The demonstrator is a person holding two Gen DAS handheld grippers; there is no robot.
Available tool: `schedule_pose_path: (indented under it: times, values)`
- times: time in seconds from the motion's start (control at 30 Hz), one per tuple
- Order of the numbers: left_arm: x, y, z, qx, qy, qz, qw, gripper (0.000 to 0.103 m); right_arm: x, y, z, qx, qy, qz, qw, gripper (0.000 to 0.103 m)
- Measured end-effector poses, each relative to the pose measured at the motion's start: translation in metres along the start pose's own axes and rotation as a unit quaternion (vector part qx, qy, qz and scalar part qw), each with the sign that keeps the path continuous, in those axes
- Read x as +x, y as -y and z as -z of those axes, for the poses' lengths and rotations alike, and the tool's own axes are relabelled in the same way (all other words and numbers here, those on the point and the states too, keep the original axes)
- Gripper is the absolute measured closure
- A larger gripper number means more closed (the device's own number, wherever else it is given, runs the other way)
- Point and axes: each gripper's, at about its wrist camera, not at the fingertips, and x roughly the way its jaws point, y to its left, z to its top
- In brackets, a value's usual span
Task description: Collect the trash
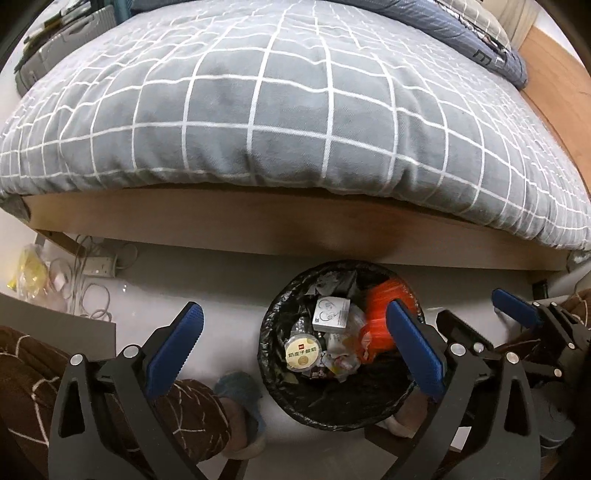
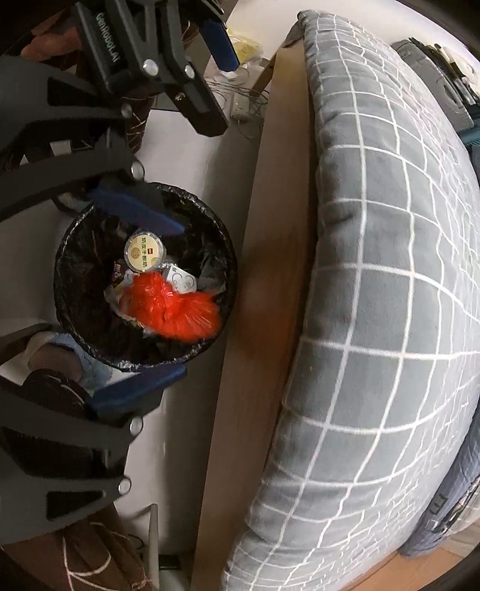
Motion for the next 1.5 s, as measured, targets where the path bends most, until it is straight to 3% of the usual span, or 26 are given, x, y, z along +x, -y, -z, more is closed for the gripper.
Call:
schedule_pose_path:
  times: [0.1, 0.2, 0.47, 0.77, 1.07, 1.5]
  values:
    - [-0.010, 0.003, -0.004, 0.005, 0.013, 0.005, 0.9999, 0.007, -0.017, 0.007, -0.003, -0.004, 0.028, 0.013, 1.000, 0.013]
    - [-0.025, 0.008, -0.009, 0.013, 0.032, 0.013, 0.9993, 0.006, -0.039, 0.023, -0.004, 0.014, 0.053, 0.017, 0.998, 0.009]
    - [-0.081, 0.021, -0.023, 0.030, 0.082, 0.023, 0.9959, 0.006, -0.107, 0.054, -0.008, 0.047, 0.117, 0.033, 0.991, 0.007]
    - [-0.146, 0.032, -0.020, 0.048, 0.128, 0.019, 0.9904, 0.006, -0.187, 0.055, 0.000, 0.051, 0.188, 0.041, 0.980, 0.007]
    - [-0.186, 0.036, -0.010, 0.058, 0.151, 0.014, 0.9868, 0.006, -0.210, 0.050, 0.010, 0.055, 0.198, 0.032, 0.978, 0.007]
    - [-0.192, 0.037, -0.005, 0.053, 0.152, 0.020, 0.9867, 0.006, -0.216, 0.048, 0.014, 0.060, 0.203, 0.035, 0.977, 0.007]
